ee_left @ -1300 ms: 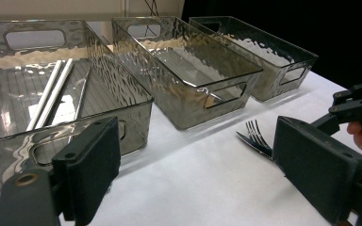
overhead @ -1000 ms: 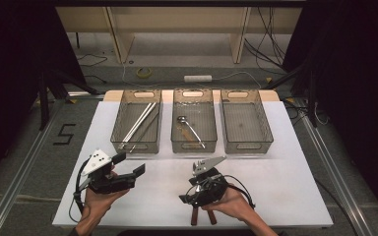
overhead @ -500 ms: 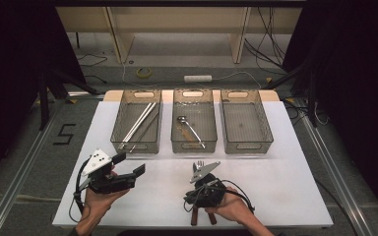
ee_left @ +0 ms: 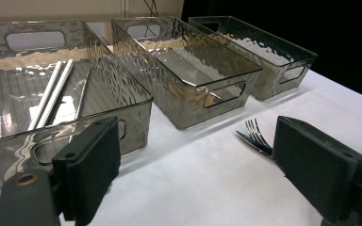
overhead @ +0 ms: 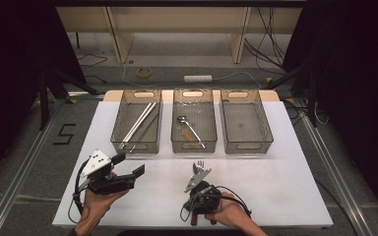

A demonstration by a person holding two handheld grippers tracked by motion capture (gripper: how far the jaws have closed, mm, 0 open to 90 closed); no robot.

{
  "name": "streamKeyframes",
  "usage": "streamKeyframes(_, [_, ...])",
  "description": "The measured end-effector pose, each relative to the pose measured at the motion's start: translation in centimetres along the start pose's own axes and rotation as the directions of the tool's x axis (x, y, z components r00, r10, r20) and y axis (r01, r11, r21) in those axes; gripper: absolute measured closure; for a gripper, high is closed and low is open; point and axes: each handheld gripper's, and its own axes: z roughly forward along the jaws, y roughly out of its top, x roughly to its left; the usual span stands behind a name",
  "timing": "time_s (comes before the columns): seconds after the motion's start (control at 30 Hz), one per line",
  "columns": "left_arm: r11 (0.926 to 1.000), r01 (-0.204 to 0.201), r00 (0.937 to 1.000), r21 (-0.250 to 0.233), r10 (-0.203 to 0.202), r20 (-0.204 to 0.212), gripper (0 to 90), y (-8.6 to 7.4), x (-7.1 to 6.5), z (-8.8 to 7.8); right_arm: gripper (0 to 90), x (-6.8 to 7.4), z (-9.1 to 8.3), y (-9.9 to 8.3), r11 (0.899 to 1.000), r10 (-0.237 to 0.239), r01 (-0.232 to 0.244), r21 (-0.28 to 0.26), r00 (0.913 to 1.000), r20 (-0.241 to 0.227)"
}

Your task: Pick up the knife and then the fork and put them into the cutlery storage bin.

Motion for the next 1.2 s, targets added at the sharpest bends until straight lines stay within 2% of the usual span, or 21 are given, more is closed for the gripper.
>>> streamKeyframes(0.23, [1.0,0.003,1.0,-0.002,-0.003,-0.002,15.5,0.0,0.0,0.0,90.0,0.0,-0.4,-0.4,1.0,-0.013,0.012,0.025,0.9999,0.006])
streamKeyframes(0.47, [1.0,0.002,1.0,-0.002,-0.002,-0.002,15.5,0.0,0.0,0.0,90.0,-0.3,-1.0,-0.9,0.999,-0.005,0.005,0.039,1.0,0.008])
streamKeyframes(0.7, [1.0,0.002,1.0,-0.003,-0.002,-0.002,15.5,0.0,0.0,-0.1,90.0,-1.1,-1.7,-1.4,0.998,0.014,-0.015,0.056,0.9994,0.03])
streamKeyframes(0.87, [1.0,0.002,1.0,-0.003,-0.002,-0.003,15.5,0.0,0.0,0.0,90.0,-1.8,-2.2,-1.7,0.997,0.004,-0.008,0.074,0.9989,0.046])
streamKeyframes(0.9, [1.0,0.001,1.0,-0.002,-0.001,-0.002,15.5,0.0,0.0,0.0,90.0,-1.9,-2.3,-1.7,0.997,0.015,-0.019,0.073,0.9986,0.051])
streamKeyframes(1.2, [1.0,0.0,1.0,-0.003,0.0,-0.003,15.5,0.0,0.0,0.0,90.0,-3.2,-3.0,-2.0,0.995,0.018,-0.027,0.097,0.9957,0.091])
